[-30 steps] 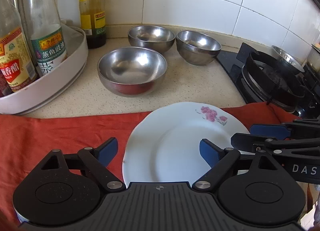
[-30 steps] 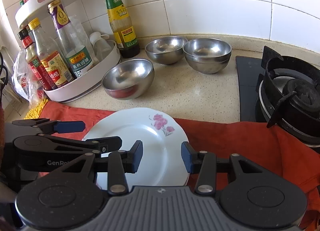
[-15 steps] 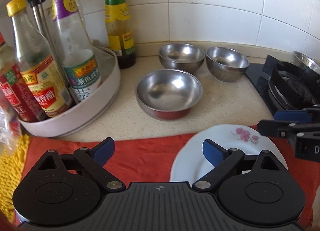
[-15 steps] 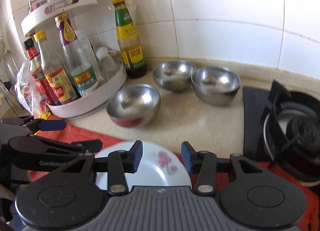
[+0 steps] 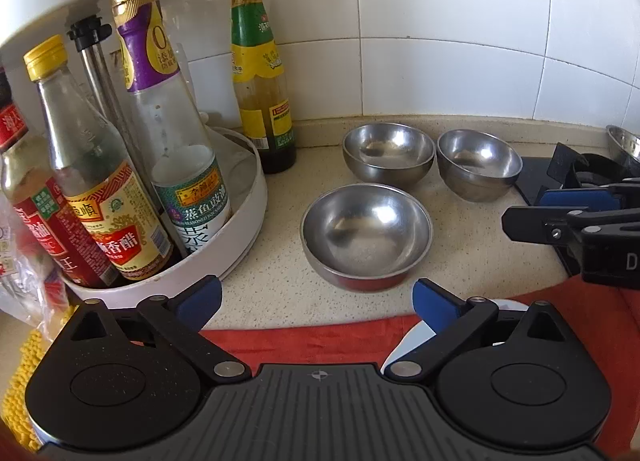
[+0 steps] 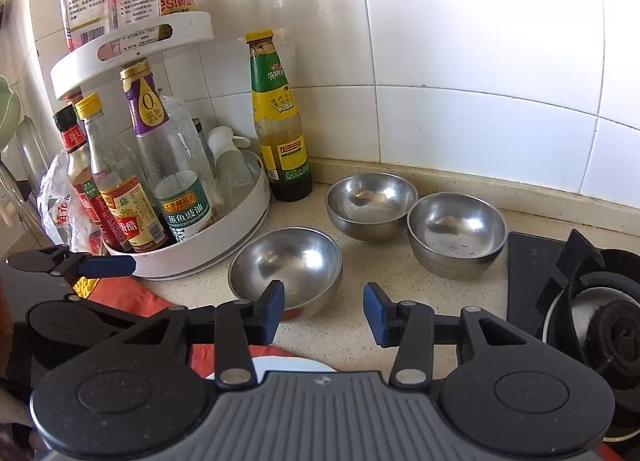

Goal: Organize plates and bowls
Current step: 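Move both grippers to the rim of the large steel bowl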

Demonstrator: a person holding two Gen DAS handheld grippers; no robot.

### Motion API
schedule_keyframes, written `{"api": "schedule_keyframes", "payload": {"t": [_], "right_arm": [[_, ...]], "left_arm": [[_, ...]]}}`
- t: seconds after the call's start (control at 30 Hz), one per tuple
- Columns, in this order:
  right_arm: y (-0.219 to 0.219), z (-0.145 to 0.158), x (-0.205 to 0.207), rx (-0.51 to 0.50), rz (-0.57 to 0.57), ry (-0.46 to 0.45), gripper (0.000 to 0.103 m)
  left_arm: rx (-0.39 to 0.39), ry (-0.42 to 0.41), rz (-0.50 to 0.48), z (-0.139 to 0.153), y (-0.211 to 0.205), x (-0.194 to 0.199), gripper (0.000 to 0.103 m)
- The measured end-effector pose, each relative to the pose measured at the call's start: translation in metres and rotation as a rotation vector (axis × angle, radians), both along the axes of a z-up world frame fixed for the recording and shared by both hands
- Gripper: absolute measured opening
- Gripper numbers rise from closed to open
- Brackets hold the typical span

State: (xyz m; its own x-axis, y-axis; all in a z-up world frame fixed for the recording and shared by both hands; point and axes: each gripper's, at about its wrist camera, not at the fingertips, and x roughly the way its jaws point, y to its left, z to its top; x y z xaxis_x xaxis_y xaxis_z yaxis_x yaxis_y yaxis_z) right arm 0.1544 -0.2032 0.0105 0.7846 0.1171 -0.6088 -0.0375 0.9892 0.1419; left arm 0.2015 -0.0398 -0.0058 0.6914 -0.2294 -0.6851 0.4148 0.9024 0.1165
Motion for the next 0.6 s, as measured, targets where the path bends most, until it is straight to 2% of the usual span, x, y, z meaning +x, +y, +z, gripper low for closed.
{"api": "schedule_keyframes", "payload": {"t": [0.37,0.6], "right_arm": [[0.000,-0.010,0.036,0.038,0.013,0.054,0.045],[-0.009,-0.029,0.068,0.110,0.014,0.133,0.045]], "left_arm": [[0.010,0.050,0.017,-0.009,-0.010,0.025,0.103],[-0.024,0.129,0.024,-0.022,-0.011,0.048,0.101]]}}
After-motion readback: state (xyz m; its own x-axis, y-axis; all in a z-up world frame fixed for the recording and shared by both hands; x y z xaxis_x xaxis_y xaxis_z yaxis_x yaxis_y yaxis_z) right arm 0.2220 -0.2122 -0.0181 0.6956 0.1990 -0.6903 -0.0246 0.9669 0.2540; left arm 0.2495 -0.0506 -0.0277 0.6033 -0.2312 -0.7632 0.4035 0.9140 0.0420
